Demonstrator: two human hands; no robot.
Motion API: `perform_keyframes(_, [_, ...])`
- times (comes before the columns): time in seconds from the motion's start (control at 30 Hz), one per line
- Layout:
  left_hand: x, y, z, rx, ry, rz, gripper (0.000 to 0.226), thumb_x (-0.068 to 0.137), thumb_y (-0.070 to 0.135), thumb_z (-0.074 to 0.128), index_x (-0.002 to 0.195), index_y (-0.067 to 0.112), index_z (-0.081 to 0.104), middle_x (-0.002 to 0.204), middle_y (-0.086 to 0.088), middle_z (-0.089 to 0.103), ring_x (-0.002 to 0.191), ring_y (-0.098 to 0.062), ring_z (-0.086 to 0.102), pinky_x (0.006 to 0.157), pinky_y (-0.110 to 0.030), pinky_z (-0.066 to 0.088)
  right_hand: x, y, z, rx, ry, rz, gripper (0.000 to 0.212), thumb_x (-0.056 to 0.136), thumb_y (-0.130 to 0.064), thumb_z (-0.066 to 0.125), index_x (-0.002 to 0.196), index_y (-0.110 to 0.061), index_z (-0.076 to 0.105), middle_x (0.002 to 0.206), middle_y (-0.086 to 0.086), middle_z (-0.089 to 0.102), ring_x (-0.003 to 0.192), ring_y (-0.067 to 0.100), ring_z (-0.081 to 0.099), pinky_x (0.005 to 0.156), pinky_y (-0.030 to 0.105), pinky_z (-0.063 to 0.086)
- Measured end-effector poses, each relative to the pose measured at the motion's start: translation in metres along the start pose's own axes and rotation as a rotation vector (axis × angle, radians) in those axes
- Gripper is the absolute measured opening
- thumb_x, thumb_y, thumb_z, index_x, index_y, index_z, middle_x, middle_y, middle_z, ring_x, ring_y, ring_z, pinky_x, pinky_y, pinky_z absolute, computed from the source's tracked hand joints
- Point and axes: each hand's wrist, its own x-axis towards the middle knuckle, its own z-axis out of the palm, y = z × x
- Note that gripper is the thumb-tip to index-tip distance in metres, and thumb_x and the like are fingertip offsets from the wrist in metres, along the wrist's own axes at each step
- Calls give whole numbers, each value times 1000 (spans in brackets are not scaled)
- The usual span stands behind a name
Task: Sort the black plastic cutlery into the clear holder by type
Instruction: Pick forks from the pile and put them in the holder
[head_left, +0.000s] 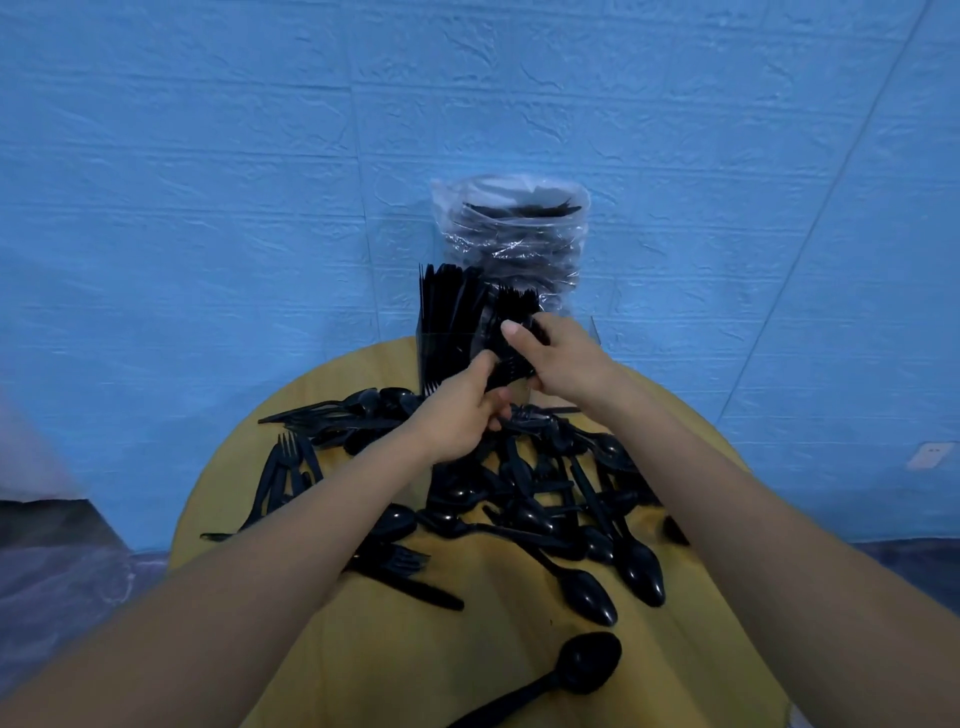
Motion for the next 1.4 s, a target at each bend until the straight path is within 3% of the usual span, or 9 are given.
perform_keyframes(0.1, [23, 3, 0, 49, -6, 48, 16, 101, 15, 37, 117, 16, 35, 79, 5, 55, 67, -7, 53, 57, -11, 44, 15, 2, -6, -121, 116, -1, 32, 93, -38, 55, 73, -14, 50, 67, -1, 52, 65, 19, 50, 62, 30, 37])
perform_keyframes(0.2, [47, 2, -1, 93, 15, 78, 10, 100, 18, 41, 107, 12, 38, 78, 4, 53, 70, -12, 53, 64, -29, 46, 33, 7, -14, -224, 203, -10, 22, 93, -23, 55, 77, -9, 50, 65, 0, 48, 70, 21, 47, 55, 31, 27])
perform_keyframes(0.33, [70, -11, -6, 178, 185, 92, 34, 96, 30, 50, 125, 11, 48, 118, -6, 49, 109, -18, 48, 91, -29, 40, 59, 14, -31, -236, 302, 11, 28, 92, -16, 51, 67, -11, 40, 60, -1, 40, 56, 14, 38, 47, 24, 28])
perform_keyframes(0.43, [65, -34, -10, 332, 338, 110, 40, 95, 28, 52, 131, 11, 47, 127, -3, 46, 118, -16, 43, 96, -24, 36, 76, 19, -44, -248, 394, 38, 20, 93, -16, 49, 76, -5, 45, 60, 2, 39, 58, 19, 36, 50, 32, 25])
perform_keyframes(0.63, [65, -63, -6, 651, 284, 201, 52, 93, 11, 50, 143, 8, 35, 141, -5, 39, 128, -20, 38, 104, -28, 34, 101, 28, -38, -212, 428, 67, 17, 94, -15, 47, 79, -5, 43, 63, 2, 38, 60, 18, 35, 50, 29, 26])
perform_keyframes(0.87, [67, -76, -7, 788, 343, 338, 54, 76, 5, 70, 128, 7, 55, 120, -9, 59, 108, -26, 58, 91, -36, 48, 114, 36, -50, -100, 513, 140, 19, 90, -15, 49, 73, -9, 43, 68, 5, 43, 69, 24, 41, 59, 32, 31])
perform_keyframes(1.1, [67, -76, -10, 795, 349, 379, 51, 72, 5, 74, 121, 7, 60, 113, -6, 62, 100, -24, 61, 82, -34, 53, 111, 19, -18, -398, 530, -125, 12, 94, -11, 43, 83, -7, 43, 77, 12, 50, 71, 27, 42, 56, 29, 20])
perform_keyframes(1.23, [68, -73, -10, 777, 328, 385, 46, 75, 4, 71, 120, 3, 60, 112, -7, 62, 99, -25, 60, 81, -34, 54, 116, 22, 8, -553, 451, -163, 19, 98, -14, 40, 107, 0, 49, 110, 20, 54, 97, 34, 52, 68, 30, 27])
perform_keyframes(1.4, [67, -73, -13, 767, 306, 387, 46, 77, 2, 68, 122, 2, 59, 114, -9, 62, 101, -26, 60, 83, -36, 55, 118, 29, 22, -701, 446, -257, 24, 97, -14, 42, 119, -5, 42, 107, 14, 53, 89, 35, 54, 60, 38, 38])
